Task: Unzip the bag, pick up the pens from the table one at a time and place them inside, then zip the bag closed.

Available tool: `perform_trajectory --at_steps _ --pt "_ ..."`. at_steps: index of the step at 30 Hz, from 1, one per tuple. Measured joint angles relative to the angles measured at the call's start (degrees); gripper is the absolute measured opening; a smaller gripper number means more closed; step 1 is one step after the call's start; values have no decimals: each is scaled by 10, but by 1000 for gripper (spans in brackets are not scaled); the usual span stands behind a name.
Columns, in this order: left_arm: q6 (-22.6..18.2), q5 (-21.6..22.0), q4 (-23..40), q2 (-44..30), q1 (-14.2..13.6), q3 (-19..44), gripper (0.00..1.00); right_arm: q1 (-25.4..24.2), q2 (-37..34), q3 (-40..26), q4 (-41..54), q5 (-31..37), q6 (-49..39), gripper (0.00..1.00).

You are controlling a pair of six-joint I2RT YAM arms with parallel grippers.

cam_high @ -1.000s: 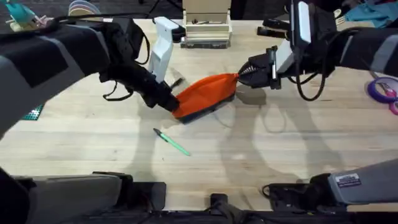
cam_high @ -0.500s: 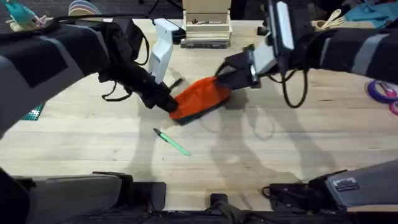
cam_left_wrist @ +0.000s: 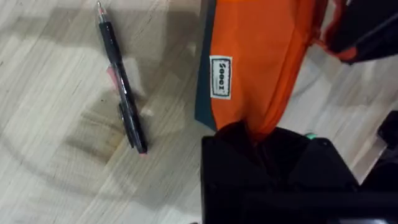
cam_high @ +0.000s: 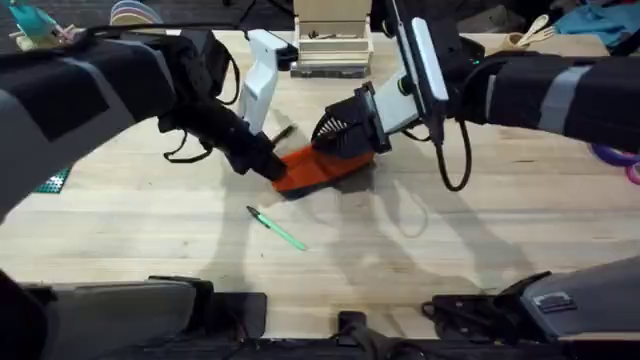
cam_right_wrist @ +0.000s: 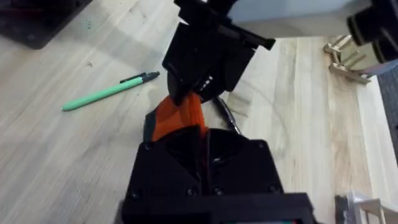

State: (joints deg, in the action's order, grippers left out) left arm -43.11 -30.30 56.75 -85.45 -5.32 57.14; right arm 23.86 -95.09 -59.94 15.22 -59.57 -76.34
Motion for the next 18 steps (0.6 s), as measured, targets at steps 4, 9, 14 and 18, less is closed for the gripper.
perform_trajectory --at_steps 4,9,14,18 --pt "0 0 0 0 0 0 42 4 0 0 0 -2 0 31" --pt "0 -1 0 0 0 0 42 13 0 0 -5 -2 0 31" --pt "0 -2 0 0 0 0 42 40 0 0 -22 0 0 31" --pt "0 -1 0 0 0 0 42 59 -2 0 -35 2 0 31"
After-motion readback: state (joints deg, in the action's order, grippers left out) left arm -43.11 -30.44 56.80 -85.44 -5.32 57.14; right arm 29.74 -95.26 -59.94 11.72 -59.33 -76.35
